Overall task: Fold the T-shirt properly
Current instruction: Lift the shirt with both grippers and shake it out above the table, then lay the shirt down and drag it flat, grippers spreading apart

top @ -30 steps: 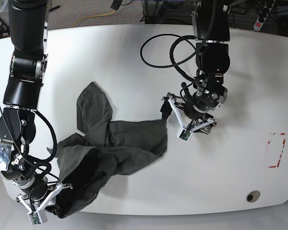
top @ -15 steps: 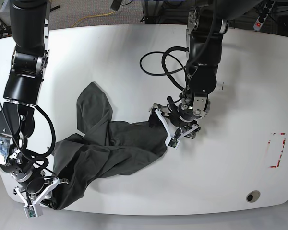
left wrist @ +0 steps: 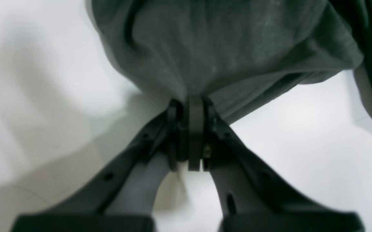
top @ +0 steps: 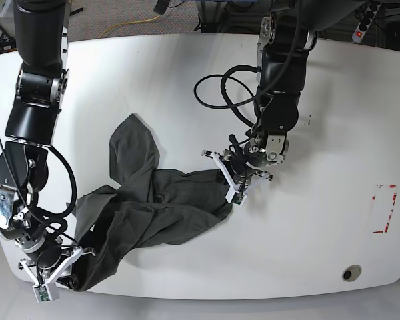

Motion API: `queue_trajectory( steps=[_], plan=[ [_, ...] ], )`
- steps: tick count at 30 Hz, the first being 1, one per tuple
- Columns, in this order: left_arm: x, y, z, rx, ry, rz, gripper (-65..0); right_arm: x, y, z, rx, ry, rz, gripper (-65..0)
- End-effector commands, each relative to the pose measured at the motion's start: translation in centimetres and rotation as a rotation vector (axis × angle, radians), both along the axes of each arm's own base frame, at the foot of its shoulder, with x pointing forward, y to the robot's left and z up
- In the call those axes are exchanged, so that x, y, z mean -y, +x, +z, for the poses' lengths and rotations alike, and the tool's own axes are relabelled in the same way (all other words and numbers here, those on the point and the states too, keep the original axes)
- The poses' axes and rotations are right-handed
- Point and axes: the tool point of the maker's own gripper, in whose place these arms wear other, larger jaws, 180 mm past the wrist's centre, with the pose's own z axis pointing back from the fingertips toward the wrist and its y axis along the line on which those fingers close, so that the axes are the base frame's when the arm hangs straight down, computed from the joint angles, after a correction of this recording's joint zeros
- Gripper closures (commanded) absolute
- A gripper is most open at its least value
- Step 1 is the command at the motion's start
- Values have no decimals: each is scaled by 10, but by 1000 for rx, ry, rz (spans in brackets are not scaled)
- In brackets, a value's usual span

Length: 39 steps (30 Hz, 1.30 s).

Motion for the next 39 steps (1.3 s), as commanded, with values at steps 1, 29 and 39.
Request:
queue_trajectory(
  steps=[1, 29, 39],
  plan=[
    [-9, 4, 6, 1, 44, -2, 0, 4, 4, 32, 87, 6, -4, 0],
    [-247, 30, 254, 486, 503, 348, 0, 52, 72, 95, 31, 271, -117, 0],
    [-283, 38, 380, 705, 595, 458, 0, 49, 74, 172, 158, 286, -93, 0]
  ],
)
